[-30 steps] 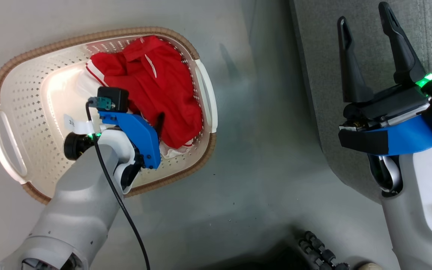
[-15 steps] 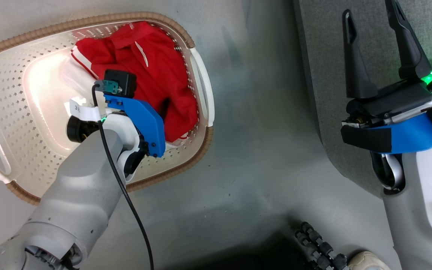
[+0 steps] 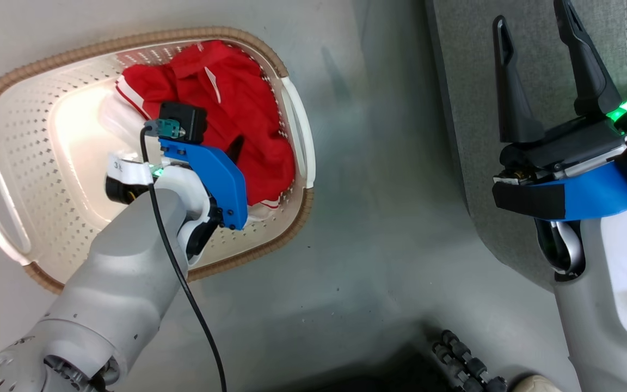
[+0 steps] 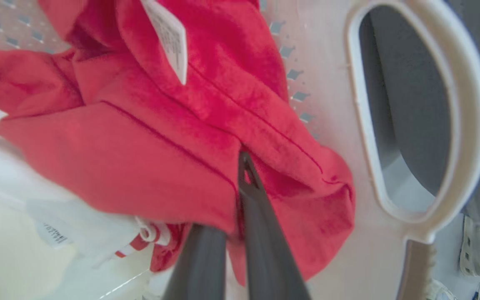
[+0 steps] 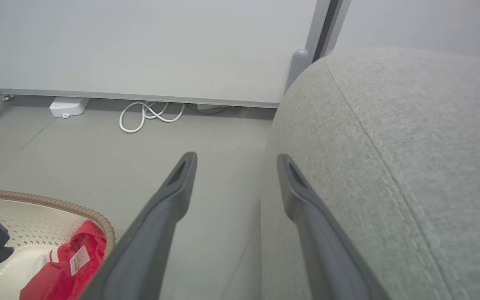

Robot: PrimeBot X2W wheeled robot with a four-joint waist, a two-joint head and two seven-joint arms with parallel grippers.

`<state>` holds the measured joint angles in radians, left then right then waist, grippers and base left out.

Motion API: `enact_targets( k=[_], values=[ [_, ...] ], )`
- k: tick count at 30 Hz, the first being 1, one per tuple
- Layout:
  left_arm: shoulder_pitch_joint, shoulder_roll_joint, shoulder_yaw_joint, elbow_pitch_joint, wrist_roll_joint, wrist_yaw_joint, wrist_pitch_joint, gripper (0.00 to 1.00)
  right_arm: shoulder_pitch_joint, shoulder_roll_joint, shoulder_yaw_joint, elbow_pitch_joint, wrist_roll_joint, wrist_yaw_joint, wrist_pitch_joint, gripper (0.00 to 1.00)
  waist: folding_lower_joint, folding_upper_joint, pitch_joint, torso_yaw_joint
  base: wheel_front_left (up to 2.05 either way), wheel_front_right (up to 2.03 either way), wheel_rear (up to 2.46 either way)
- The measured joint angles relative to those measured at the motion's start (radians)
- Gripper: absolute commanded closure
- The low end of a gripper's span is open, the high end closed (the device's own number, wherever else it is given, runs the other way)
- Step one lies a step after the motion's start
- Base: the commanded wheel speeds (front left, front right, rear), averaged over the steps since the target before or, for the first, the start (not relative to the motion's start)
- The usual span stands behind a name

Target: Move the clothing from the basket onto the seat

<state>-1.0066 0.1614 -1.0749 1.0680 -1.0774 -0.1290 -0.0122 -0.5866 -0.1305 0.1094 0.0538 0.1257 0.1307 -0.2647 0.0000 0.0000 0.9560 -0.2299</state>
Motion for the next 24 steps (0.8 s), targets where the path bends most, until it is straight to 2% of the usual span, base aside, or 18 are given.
enact_targets(
  k=[10,24],
  values=[
    [0.015,0.012,-0.086,-0.067,-0.055,0.0,-0.083,1.0,0.006,-0.002,-0.005,0.031,0.009,0.0,0.0,0.0,0.0,0.0,-0.079,0.033,0.0,0.0,0.0],
    [0.081,0.007,-0.182,-0.148,-0.092,0.0,-0.204,1.0,0.078,-0.024,-0.014,0.079,0.01,0.0,0.0,0.0,0.0,0.0,-0.262,0.095,0.0,0.0,0.0]
  ],
)
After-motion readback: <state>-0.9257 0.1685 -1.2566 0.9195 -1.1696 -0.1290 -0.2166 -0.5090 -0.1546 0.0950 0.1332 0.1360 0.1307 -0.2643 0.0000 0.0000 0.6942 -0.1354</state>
